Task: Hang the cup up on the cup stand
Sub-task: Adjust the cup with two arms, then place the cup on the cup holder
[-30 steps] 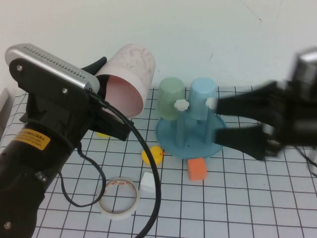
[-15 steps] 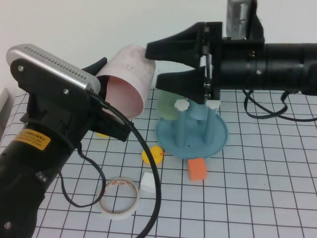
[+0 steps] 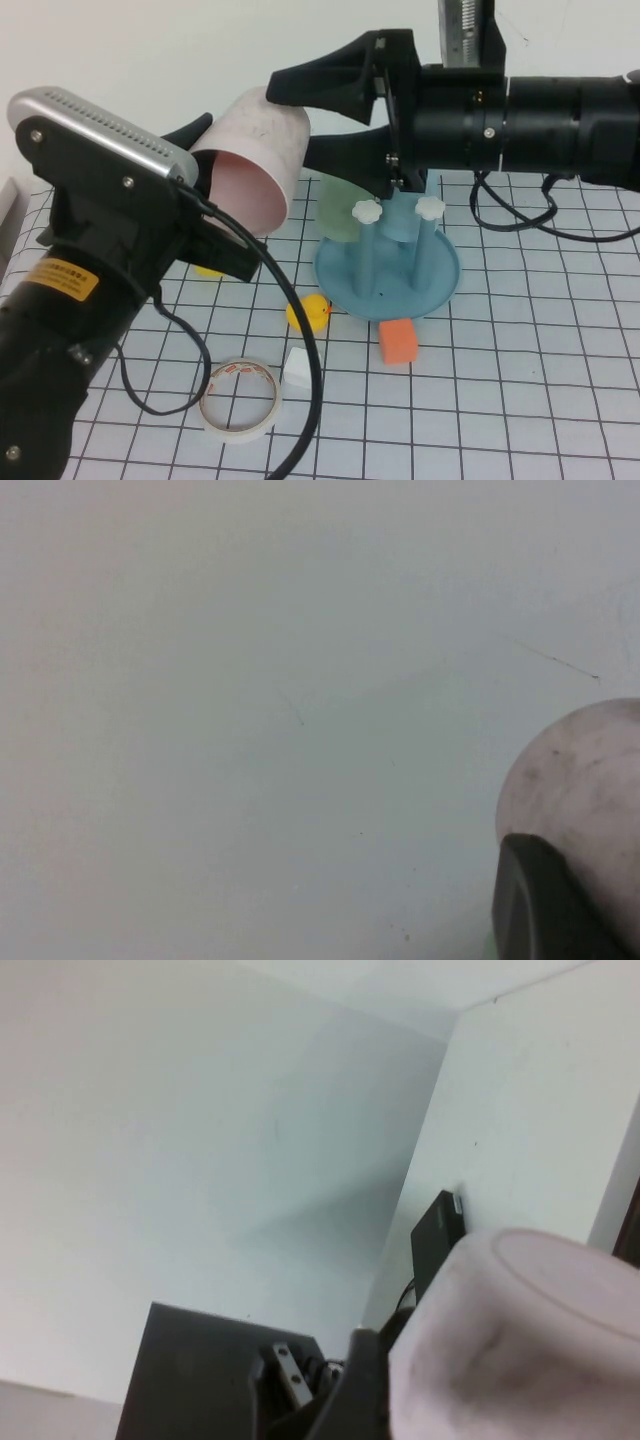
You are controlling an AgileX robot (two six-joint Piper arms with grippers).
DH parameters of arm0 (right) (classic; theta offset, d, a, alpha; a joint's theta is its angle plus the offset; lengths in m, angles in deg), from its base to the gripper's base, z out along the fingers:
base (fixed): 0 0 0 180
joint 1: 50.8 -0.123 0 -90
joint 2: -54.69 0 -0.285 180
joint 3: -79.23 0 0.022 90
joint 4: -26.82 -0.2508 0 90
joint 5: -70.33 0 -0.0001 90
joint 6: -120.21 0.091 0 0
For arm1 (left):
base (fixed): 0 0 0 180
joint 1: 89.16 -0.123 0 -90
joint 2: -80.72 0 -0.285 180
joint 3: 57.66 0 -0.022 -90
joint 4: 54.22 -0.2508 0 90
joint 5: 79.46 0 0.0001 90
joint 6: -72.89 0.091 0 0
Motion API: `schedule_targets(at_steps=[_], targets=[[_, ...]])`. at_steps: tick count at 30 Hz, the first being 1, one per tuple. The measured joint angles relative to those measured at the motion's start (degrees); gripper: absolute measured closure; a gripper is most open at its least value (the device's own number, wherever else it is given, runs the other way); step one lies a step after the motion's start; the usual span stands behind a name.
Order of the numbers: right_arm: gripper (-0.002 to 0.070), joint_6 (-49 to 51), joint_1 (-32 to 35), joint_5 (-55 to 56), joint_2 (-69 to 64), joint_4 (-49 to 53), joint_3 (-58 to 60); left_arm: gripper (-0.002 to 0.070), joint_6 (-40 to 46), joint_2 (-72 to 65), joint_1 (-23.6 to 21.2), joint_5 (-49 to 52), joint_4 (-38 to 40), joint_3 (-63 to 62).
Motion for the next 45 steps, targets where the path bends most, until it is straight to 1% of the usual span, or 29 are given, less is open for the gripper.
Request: schedule_targets(at_steps=[3, 11, 15, 18, 24, 26, 28, 29, 31, 34, 37, 40, 42, 45], targets=[[0.0032, 0.7, -0.6, 1.3, -0.6, 0.0, -0.8, 0.0665, -1.0, 0.0, 0.0, -0.5, -0.3, 0.0], [0.0032, 3.6, -2.1, 1.1, -3.7, 0.0, -2.8, 0.0666, -2.1, 0.0, -0.1, 0.9, -4.4, 0.0], [0.0039, 3.9, -2.2, 0.5, -3.9, 0.0, -2.8, 0.0666, -2.1, 0.0, -0.1, 1.2, -4.6, 0.0], [0.0071, 3.9, -2.2, 0.0, -4.0, -0.1, -2.8, 0.0666, -2.1, 0.0, -0.1, 1.2, -4.6, 0.0], [0.0074, 4.1, -2.2, -0.1, -4.0, -0.1, -2.9, 0.0664, -2.1, 0.0, -0.1, 1.2, -4.6, 0.0], [0.0076, 4.0, -2.2, -0.4, -4.0, -0.1, -2.9, 0.0651, -2.1, 0.0, -0.1, 1.2, -4.6, 0.0], [0.0082, 3.6, -2.2, -1.3, -4.0, -0.1, -2.9, 0.0608, -2.1, 0.0, -0.1, 1.2, -4.6, 0.0], [0.0082, 3.3, -2.2, -1.6, -4.0, -0.1, -2.9, 0.0574, -2.1, 0.0, -0.1, 1.2, -4.6, 0.0], [0.0085, 2.4, -2.2, -2.2, -4.0, -0.1, -3.1, 0.0493, -2.1, 0.0, -0.1, 1.2, -4.6, 0.0], [0.0087, -0.2, -2.2, -2.3, -4.0, -0.1, -4.2, 0.0334, -2.1, 0.0, -0.1, 1.5, -3.8, 0.0], [0.0087, -4.7, -2.1, -2.1, -4.0, -0.1, -6.4, 0.0230, -2.1, 1.0, -0.1, 3.7, -1.3, 0.0], [0.0088, -10.3, -1.2, -1.9, -4.0, 0.0, -8.8, 0.0195, -2.1, 3.8, -0.1, 8.1, 1.9, 0.0], [0.0089, -14.4, 0.1, -1.9, -4.0, -0.1, -10.4, 0.0186, -2.0, 6.8, -0.1, 13.6, 3.6, 0.0], [0.0090, -20.2, 2.0, -1.9, -4.0, -0.1, -11.8, 0.0183, -1.4, 10.9, -0.1, 21.7, 3.9, 0.0]])
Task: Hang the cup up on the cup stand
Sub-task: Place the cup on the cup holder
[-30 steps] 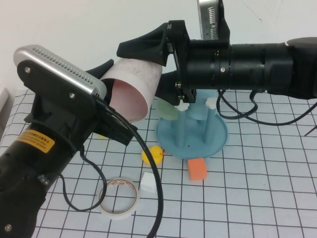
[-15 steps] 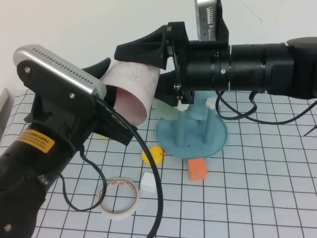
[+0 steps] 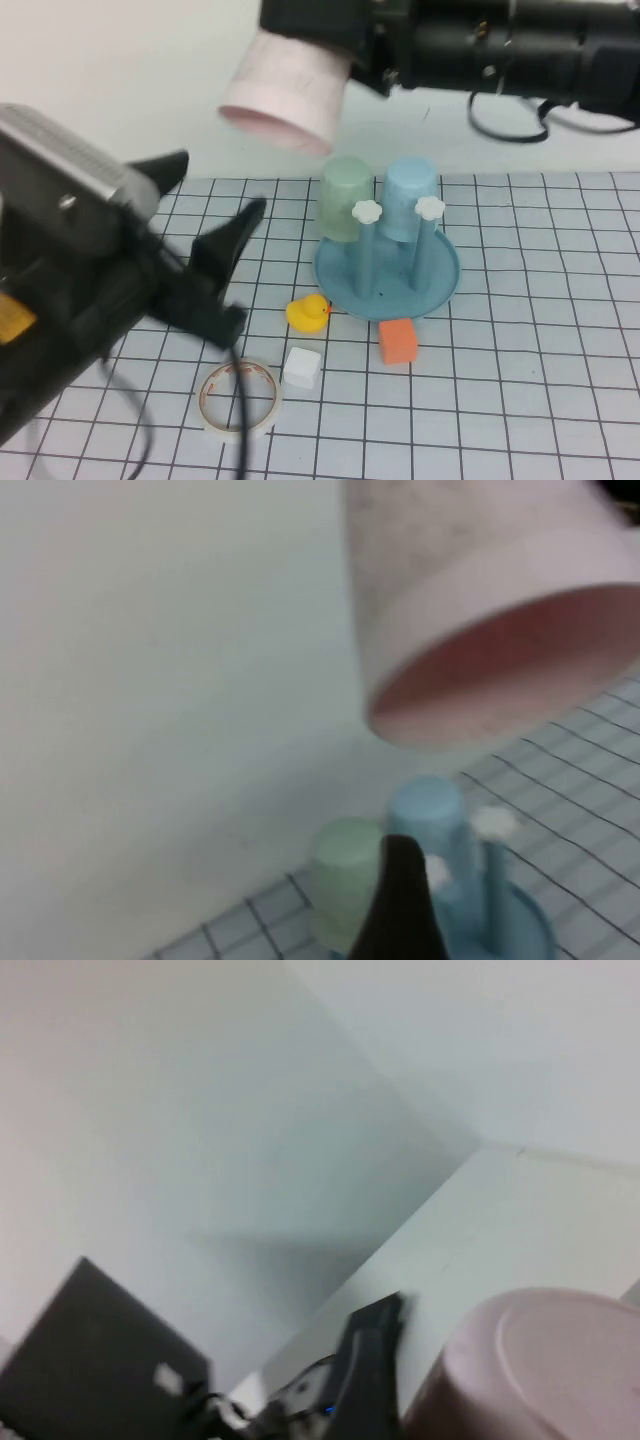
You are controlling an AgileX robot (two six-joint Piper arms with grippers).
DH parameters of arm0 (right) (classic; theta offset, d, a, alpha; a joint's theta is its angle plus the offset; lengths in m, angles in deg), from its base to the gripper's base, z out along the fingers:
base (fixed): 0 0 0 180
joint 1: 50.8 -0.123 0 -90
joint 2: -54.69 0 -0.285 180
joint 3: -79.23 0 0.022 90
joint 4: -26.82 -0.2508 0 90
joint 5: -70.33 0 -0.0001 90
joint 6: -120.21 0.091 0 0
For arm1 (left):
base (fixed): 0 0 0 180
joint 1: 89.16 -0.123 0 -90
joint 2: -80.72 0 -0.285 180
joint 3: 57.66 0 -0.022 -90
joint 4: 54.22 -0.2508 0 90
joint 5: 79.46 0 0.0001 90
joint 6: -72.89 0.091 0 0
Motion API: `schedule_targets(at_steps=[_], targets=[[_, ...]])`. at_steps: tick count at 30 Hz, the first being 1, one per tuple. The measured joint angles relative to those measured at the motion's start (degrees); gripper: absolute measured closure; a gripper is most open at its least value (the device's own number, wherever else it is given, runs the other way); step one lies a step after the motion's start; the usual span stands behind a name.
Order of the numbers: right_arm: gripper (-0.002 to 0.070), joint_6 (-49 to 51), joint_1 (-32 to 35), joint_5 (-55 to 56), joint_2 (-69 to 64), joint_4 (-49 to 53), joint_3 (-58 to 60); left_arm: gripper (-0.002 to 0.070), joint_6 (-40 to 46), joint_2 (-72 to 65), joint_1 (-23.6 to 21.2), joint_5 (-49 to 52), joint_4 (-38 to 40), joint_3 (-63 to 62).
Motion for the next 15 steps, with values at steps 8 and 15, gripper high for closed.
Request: schedule_targets(at_steps=[8, 15], targets=[[0.0090, -14.6, 3.1, 0.6, 0.0, 5.0, -0.1, 0.0495, 1.3, 12.8, -0.4, 17.1, 0.7, 0.5], [0.0090, -21.5, 3.1, 9.7, 0.0, 13.3, -0.1, 0.0665, -1.0, 23.2, -6.8, 22.5, 0.6, 8.5]])
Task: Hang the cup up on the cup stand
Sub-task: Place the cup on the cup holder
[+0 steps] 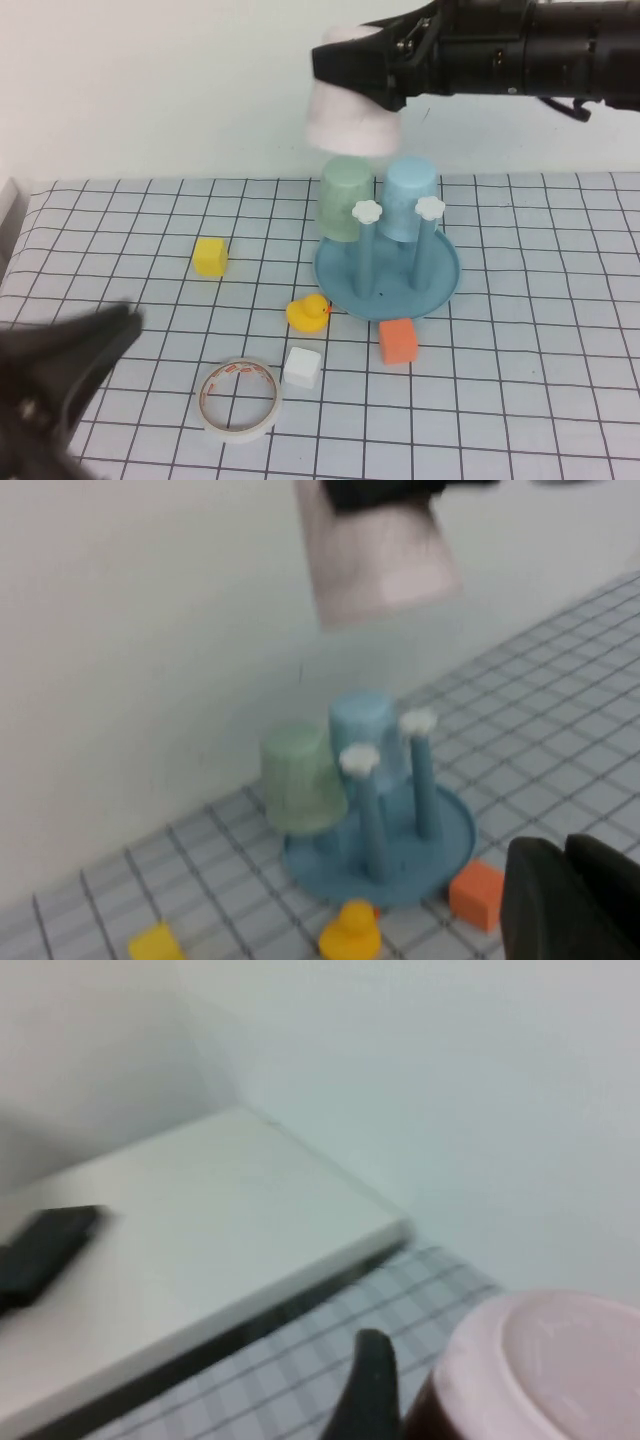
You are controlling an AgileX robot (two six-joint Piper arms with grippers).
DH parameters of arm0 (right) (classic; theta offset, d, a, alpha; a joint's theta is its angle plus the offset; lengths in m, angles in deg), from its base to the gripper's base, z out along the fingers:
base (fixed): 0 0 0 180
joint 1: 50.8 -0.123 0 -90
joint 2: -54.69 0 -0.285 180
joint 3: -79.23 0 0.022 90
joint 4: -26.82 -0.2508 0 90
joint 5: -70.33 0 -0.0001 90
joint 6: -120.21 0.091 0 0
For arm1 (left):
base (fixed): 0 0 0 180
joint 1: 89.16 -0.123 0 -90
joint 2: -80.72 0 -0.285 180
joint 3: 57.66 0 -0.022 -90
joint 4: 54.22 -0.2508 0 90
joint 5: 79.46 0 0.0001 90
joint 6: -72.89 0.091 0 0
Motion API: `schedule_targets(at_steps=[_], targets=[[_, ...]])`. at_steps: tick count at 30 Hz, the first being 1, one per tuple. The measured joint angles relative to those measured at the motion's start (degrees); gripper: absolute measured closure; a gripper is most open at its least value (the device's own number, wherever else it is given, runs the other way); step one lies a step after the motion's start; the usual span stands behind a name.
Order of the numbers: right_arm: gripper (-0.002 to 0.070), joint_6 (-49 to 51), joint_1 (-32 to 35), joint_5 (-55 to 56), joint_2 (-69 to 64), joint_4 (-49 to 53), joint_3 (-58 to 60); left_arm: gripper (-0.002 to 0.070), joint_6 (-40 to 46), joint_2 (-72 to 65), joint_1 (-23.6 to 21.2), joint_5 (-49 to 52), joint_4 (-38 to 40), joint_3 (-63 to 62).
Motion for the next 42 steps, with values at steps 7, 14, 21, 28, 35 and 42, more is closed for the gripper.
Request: schedule_targets(at_steps=[7, 14, 21, 28, 35, 42], targets=[[0.0091, -7.4, 0.1, 11.4, 0.0, -0.3, 2.1, 0.0675, -4.0, 7.3, -4.9, 2.2, 0.0, 8.2], [0.0092, -22.1, 0.1, 12.7, -3.4, -12.5, 5.8, 0.0675, -4.8, 8.6, -5.3, 1.0, 0.0, 9.2], [0.0092, -24.7, 0.1, 13.3, -9.8, -14.3, 6.1, 0.0675, -4.9, 8.6, -5.3, 0.4, -0.1, 9.2], [0.0093, -25.6, 0.1, 13.4, -13.6, -14.5, 5.4, 0.0675, -4.9, 8.6, -5.3, 0.2, -0.4, 9.2], [0.0093, -25.6, 0.1, 14.7, -14.4, -14.7, 4.0, 0.0675, -4.3, 8.6, -5.3, 0.1, -1.3, 9.2], [0.0093, -26.2, 0.1, 16.3, -15.3, -14.9, 3.9, 0.0675, -2.8, 8.6, -5.3, 0.1, -1.3, 9.2]])
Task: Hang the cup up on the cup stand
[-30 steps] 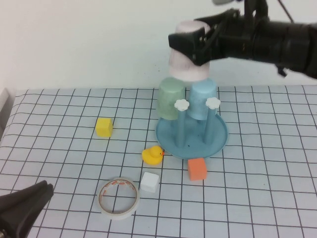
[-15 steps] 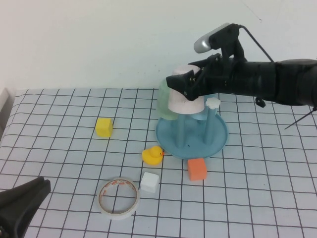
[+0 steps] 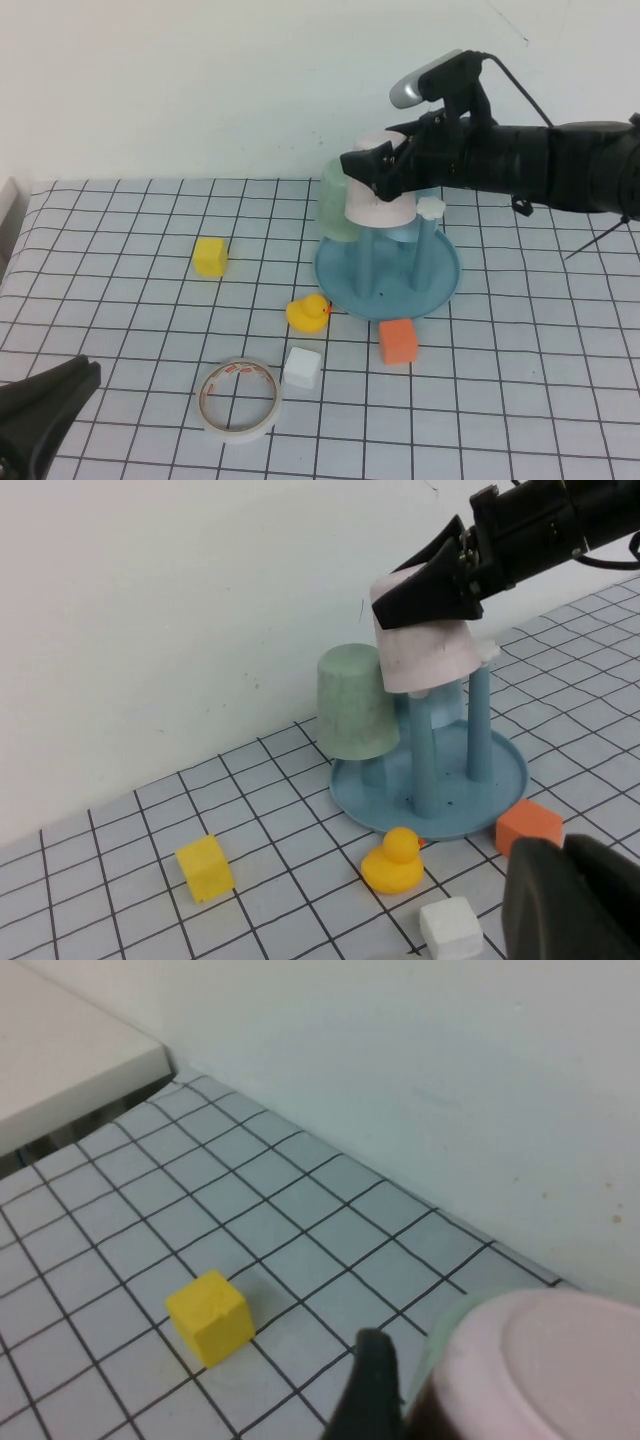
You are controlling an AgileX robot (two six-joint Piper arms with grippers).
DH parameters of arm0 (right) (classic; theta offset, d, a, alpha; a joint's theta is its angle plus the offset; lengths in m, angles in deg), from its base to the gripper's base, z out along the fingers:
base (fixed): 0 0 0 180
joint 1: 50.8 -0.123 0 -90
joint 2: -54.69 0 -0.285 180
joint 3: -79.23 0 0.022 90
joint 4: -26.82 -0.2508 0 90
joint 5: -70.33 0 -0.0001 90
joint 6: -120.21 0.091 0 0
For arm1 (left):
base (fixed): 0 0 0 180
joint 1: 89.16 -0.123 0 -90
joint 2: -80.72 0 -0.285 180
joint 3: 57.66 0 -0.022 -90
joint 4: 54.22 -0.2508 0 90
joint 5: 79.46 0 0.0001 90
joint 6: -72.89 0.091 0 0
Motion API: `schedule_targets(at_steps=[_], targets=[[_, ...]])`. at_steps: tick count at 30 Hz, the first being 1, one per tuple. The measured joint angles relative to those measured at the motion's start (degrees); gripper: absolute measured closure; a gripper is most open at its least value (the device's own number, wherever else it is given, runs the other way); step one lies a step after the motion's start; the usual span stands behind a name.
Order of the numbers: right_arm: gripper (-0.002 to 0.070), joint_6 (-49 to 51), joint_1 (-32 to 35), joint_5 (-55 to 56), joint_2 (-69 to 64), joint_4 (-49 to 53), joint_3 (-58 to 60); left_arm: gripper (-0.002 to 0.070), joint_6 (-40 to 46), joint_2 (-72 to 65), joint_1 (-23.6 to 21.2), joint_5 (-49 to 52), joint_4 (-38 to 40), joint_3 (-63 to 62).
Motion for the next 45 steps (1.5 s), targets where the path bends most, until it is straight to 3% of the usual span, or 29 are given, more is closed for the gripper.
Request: schedule_targets(at_steps=[8, 16, 22, 25, 28, 30, 35, 45], targets=[[0.0092, -1.9, 0.0, -2.0, -1.1, 0.0, 0.0, 0.0675, 0.3, 0.0, 0.0, 0.0, 0.0, 0.0], [0.0044, -0.8, 0.0, -2.0, -1.2, 0.0, -0.1, 0.0675, 0.5, 0.0, 0.0, 0.0, 0.0, 0.0], [0.0053, 7.1, 0.0, -2.2, -0.3, 0.0, -0.1, 0.0675, 0.5, 0.0, 0.0, 0.2, 0.0, 0.0], [0.0164, 14.3, 0.0, -2.2, 2.5, 1.0, -0.1, 0.0675, 0.5, 0.1, 0.0, 2.2, 0.0, 0.0], [0.0393, 22.1, 0.0, -3.7, 6.5, 7.7, -0.1, 0.0675, 0.5, 0.9, 0.0, 6.0, -0.1, 0.0], [0.0594, 29.6, 0.1, -8.8, 12.0, 17.7, -0.1, 0.0675, -1.0, 2.8, 0.0, 7.8, -0.1, 0.9], [0.0659, 37.0, 0.1, -14.9, 22.8, 27.9, 2.8, 0.0675, -6.6, 7.2, 0.0, 7.3, -0.2, 5.4], [0.0666, 37.5, 0.5, -7.2, 53.1, 29.6, 26.1, 0.0675, -9.1, 15.8, 0.0, 3.4, -0.2, 10.2]])
